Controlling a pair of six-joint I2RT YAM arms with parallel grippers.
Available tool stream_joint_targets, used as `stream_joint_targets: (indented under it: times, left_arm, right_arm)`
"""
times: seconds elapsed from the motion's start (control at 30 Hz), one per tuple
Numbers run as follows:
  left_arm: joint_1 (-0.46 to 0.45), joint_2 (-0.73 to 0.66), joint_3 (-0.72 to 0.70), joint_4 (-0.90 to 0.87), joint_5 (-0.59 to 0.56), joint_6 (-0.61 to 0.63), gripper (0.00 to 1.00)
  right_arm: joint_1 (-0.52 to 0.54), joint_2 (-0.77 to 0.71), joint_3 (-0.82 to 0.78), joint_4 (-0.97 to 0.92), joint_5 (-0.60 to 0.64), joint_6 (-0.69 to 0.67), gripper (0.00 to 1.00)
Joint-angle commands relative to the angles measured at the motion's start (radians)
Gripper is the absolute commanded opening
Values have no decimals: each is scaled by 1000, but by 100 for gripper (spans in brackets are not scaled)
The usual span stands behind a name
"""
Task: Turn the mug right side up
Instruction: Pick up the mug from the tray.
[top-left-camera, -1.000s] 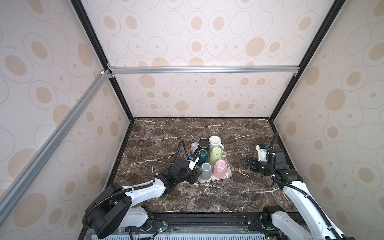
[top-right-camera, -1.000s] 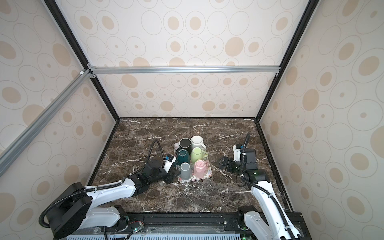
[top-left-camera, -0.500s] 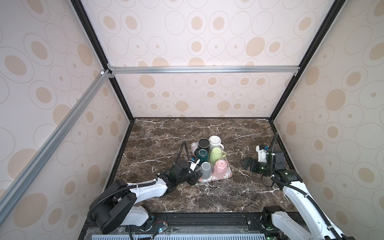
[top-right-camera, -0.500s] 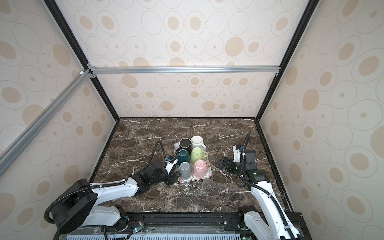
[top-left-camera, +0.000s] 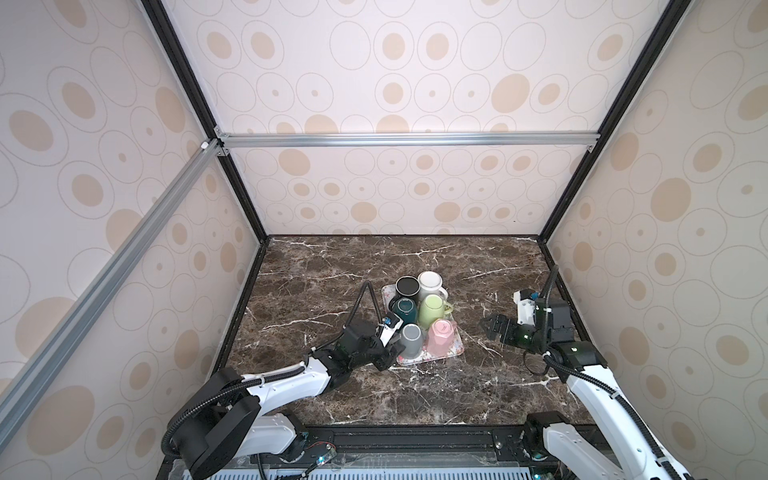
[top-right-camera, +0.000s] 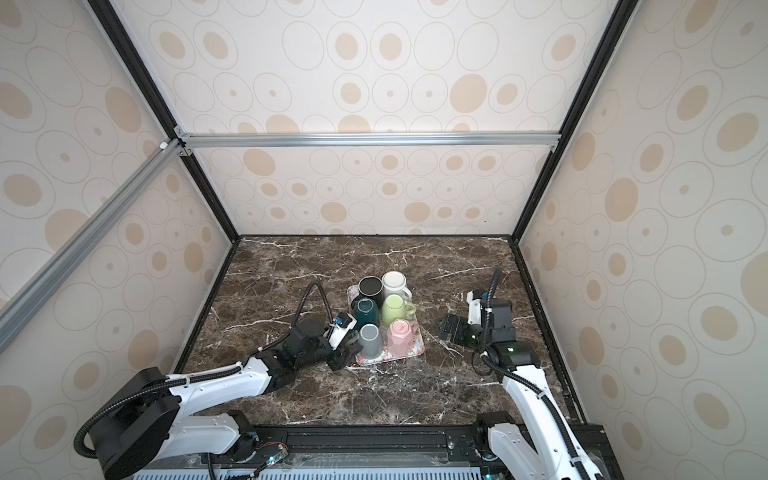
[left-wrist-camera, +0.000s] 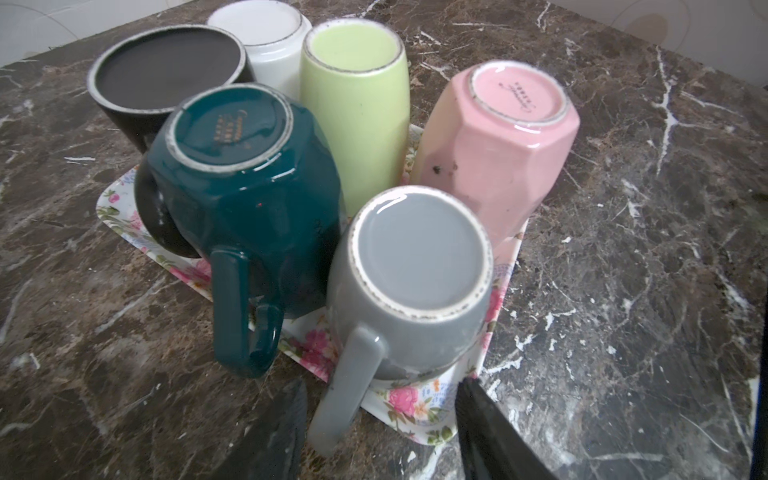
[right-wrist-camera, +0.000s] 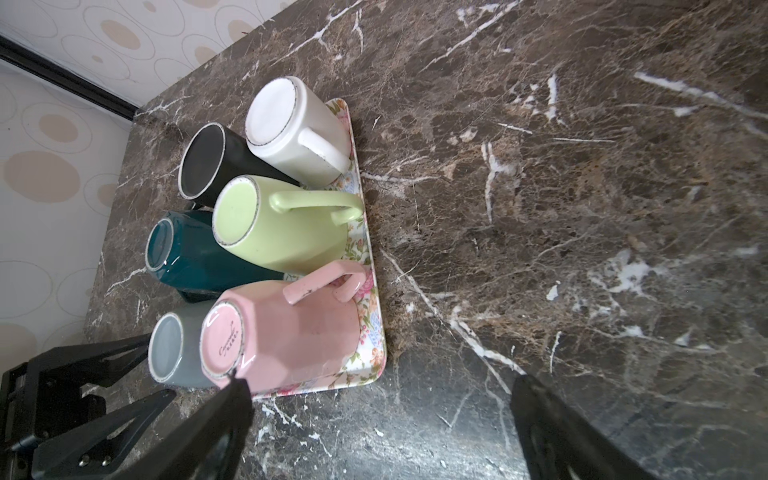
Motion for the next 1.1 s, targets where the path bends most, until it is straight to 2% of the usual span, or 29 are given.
stream_joint_targets:
  times: [0.0, 0.2, 0.4, 0.67, 0.77, 1.07]
  left_arm:
    - [-6, -23, 32, -21, 2, 128, 56]
    - [3, -6, 45, -10, 13, 189, 56]
    - [36, 38, 76, -6, 77, 233, 54]
    - [48, 143, 166, -70, 134, 283, 55]
    - [48, 172, 195, -88, 177, 289, 55]
    - [49, 184, 192, -102, 207, 262, 51]
  right_arm:
    - [3, -7, -14, -8, -14, 2, 100]
    - [2, -1, -7, -18, -19, -7, 100]
    - [2, -6, -5, -23, -18, -9, 100]
    - [3, -17, -13, -29, -12, 0, 100]
    - [2, -19, -13, -32, -11, 0, 100]
    - [4, -37, -21, -45, 1, -4, 100]
